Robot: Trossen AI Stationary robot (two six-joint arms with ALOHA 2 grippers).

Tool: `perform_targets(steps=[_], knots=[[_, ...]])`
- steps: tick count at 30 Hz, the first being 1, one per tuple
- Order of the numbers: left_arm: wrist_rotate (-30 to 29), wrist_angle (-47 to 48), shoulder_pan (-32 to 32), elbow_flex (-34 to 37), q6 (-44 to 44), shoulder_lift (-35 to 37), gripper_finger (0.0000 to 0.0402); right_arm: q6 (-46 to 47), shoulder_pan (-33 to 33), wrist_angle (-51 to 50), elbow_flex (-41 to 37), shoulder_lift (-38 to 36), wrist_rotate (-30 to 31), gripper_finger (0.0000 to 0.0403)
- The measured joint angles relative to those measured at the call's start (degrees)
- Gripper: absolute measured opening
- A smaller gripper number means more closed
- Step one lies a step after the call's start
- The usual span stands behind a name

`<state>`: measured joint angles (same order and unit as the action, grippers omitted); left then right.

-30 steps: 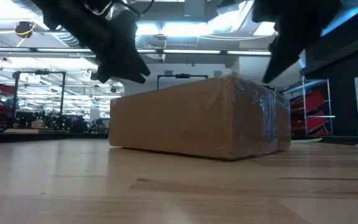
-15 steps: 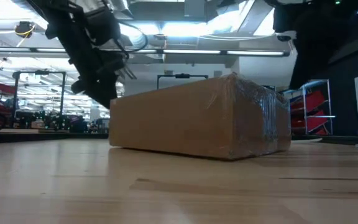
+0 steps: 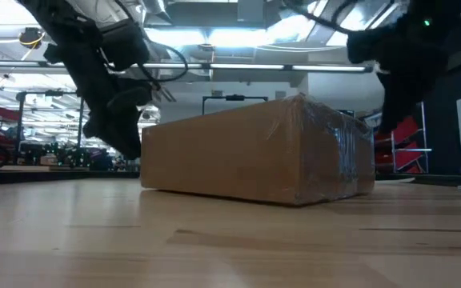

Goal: Unpack boxes
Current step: Open the box using the silver cutter

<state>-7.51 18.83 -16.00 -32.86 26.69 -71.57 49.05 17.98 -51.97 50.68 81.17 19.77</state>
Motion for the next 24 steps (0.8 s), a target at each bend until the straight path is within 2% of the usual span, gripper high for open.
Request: perform_targets(steps=[8,14,19,24], knots=[[0.07,-4.16,5.17,-0.11,3.56,-2.55,0.0135,-2.28,-2.47,8.12,-4.82,0.09,-0.04,0.0323],[-0.24,-9.99,9.71,-0.05,5.36,-5.14,0.0135,-9.44,-8.01,11.6,-4.94,0.09,-0.55,0.0323],[-0.45,-10.44,13.84,0.02,9.06,-5.35,0.0135,-14.2,-12.82,12.34,-4.98,0.09,-0.74,0.0323],[5.25,-10.48,19.79,0.02,13.89,-5.4,0.0135,-17.96,-16.93,15.33,-4.98,0.09,-0.32,0.0323]])
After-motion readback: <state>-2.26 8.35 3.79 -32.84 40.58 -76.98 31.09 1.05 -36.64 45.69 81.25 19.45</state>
